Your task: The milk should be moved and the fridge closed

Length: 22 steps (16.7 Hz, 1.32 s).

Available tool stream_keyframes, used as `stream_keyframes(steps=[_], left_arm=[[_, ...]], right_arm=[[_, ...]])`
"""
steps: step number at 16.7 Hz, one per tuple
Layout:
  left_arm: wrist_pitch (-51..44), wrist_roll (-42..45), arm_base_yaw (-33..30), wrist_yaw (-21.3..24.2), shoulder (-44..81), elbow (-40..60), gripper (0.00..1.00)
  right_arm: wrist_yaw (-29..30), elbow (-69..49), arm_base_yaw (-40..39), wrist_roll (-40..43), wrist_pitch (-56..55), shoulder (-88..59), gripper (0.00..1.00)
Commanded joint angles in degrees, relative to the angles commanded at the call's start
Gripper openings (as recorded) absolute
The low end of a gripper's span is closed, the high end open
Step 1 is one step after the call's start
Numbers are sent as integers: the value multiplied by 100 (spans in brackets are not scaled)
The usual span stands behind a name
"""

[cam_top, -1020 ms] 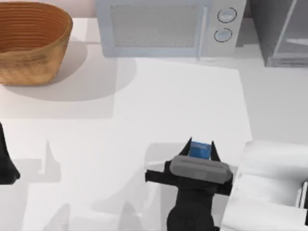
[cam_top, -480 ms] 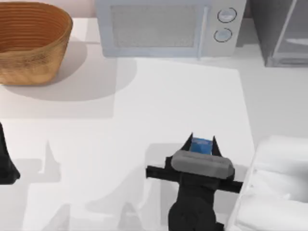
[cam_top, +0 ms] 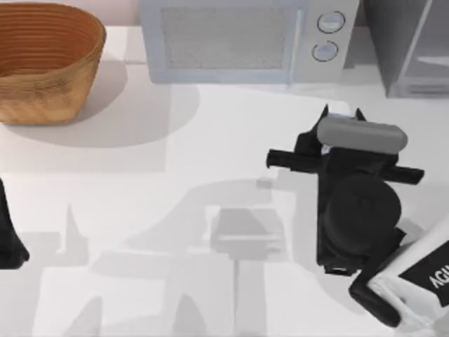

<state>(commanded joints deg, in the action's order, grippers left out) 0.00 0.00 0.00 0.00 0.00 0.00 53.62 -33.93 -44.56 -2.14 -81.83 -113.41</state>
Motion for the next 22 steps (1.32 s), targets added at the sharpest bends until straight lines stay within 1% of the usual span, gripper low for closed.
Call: stream_keyframes(steps=[6, 8, 10, 12, 14, 19, 22], left_arm=[[0, 0, 0, 0, 0, 0, 100], [0, 0, 0, 0, 0, 0, 100], [0, 0, 0, 0, 0, 0, 100], [0, 0, 0, 0, 0, 0, 100], [0, 0, 0, 0, 0, 0, 100], [0, 0, 0, 0, 0, 0, 100], [0, 0, 0, 0, 0, 0, 100]], right_arm=[[-3041, 576, 2465, 108, 921, 1549, 0], [-3901, 778, 3200, 119, 1233, 1998, 0], [-4554, 959, 3802, 124, 1505, 2360, 0], [-4963, 1093, 4201, 124, 1704, 2606, 0], [-5136, 1156, 4373, 123, 1798, 2718, 0], [-5126, 1122, 4356, 117, 1785, 2690, 0], [-5229, 736, 4430, 135, 1743, 2415, 0]])
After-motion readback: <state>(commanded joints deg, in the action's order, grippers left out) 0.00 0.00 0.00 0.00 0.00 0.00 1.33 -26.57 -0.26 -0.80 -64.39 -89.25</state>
